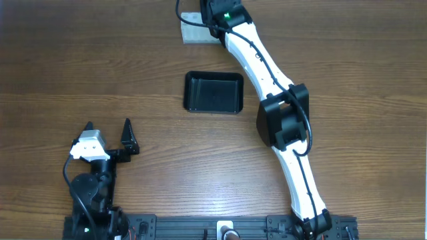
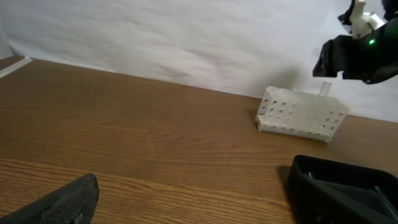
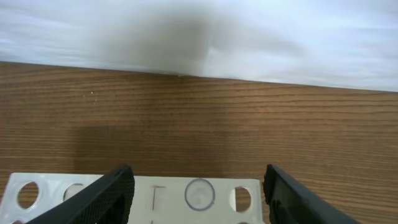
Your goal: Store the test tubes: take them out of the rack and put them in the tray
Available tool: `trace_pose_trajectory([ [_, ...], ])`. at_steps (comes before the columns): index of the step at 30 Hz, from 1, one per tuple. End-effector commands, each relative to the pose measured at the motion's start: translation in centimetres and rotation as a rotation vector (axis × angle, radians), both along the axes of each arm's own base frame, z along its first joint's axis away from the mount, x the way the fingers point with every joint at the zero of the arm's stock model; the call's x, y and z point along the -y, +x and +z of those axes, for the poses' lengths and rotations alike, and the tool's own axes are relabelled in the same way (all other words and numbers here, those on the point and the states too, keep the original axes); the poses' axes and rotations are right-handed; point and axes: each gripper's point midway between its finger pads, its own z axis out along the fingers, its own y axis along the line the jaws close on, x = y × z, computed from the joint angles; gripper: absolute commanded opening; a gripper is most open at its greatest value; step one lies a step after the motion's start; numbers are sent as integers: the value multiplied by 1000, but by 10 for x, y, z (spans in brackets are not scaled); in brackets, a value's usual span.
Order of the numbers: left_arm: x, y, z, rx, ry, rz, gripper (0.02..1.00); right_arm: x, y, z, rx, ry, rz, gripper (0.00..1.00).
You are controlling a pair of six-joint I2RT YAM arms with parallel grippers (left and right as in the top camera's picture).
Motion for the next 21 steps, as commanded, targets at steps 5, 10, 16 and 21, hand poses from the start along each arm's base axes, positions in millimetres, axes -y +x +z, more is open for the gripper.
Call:
trace_pose_trajectory([
  [5, 1, 0, -1, -2, 17, -10, 996, 2, 8, -23, -7, -13, -14, 656],
  [10, 1, 0, -1, -2, 17, -10, 996, 1, 11, -29, -4, -12, -14, 645],
  [16, 1, 0, -1, -2, 17, -10, 998, 1, 12, -35, -4, -12, -14, 606],
  [21, 1, 0, -1, -2, 17, -10, 998, 0, 12, -37, -6, -13, -14, 599],
])
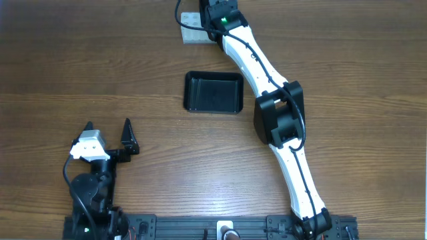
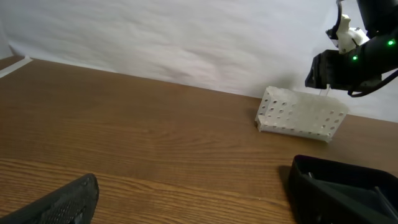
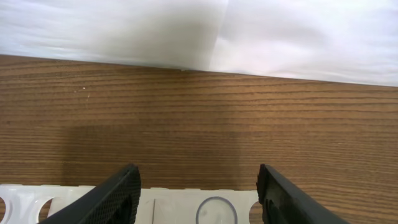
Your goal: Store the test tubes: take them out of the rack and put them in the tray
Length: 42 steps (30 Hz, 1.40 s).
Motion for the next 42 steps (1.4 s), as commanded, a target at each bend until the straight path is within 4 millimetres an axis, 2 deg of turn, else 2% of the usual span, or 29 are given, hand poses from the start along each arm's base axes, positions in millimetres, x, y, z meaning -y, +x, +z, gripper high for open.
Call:
trace_pose_trajectory([
  [1, 1, 0, -1, -2, 17, -10, 998, 4, 4, -13, -7, -12, -15, 599],
  [13, 1, 0, -1, -2, 17, -10, 998, 4, 5, -18, -9, -13, -15, 592],
  [21, 1, 0, -1, -2, 17, -10, 998, 4, 6, -17, -5, -11, -15, 472],
  [31, 1, 0, -2, -2, 17, -10, 996, 4, 6, -17, -5, -11, -16, 205],
  [42, 1, 0, -2, -2, 17, -10, 998, 3, 5, -17, -5, -11, -15, 156],
])
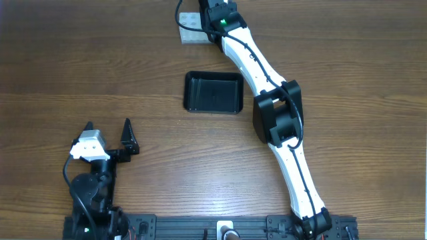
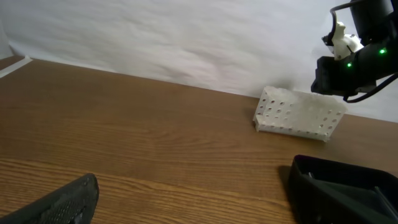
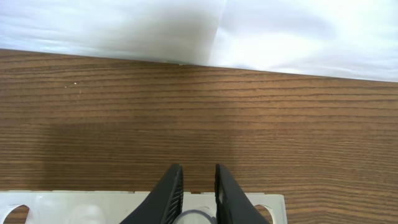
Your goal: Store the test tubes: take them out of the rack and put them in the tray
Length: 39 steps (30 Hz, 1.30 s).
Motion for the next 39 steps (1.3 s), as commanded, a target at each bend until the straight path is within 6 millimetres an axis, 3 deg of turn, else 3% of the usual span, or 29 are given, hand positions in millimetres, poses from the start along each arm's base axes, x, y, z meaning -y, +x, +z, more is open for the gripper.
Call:
trace_pose_trajectory([
  [1, 1, 0, -1, -2, 17, -10, 998, 3, 3, -4, 2, -3, -12, 154],
  [10, 1, 0, -1, -2, 17, -10, 998, 4, 1, 21, 27, 9, -12, 130],
  [24, 1, 0, -2, -2, 17, -10, 996, 6, -12, 92, 98, 42, -7, 112],
  [39, 1, 0, -1, -2, 17, -10, 998, 4, -45, 161, 130, 74, 15, 117],
])
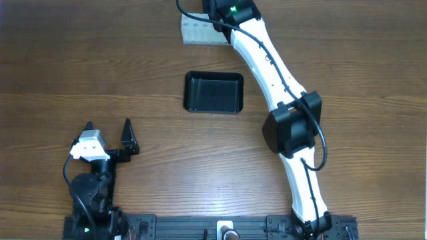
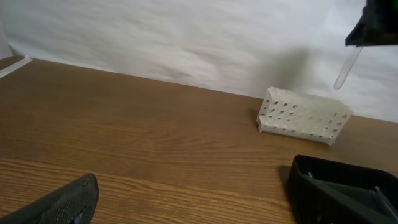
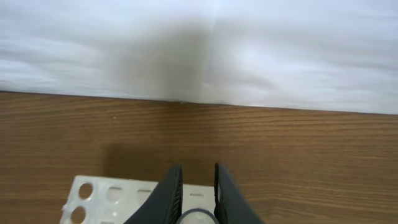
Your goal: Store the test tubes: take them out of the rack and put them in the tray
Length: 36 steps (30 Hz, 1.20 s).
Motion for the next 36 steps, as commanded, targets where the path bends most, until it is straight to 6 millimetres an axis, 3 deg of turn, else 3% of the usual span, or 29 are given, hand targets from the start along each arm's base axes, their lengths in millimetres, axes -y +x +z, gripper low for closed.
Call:
trace_pose_trajectory([
  [1, 1, 0, -1, -2, 17, -10, 998, -4, -19, 48, 41, 47, 12, 115],
  [5, 1, 0, -1, -2, 17, -10, 998, -10, -37, 40, -48, 103, 34, 117],
  [12, 1, 0, -2, -2, 17, -10, 998, -19, -84, -3, -310, 164, 31, 115],
  [19, 1, 0, -1, -2, 17, -10, 1000, -7, -126, -38, -532, 126, -15, 99],
  [24, 1, 0, -1, -2, 17, -10, 998, -3, -146, -56, -644, 104, -14, 93],
  [30, 1, 0, -1, -2, 17, -10, 996, -16, -171, -80, -812, 155, 32, 86],
  [36, 1, 0, -1, -2, 17, -10, 998, -14, -177, -98, -879, 149, 24, 86],
])
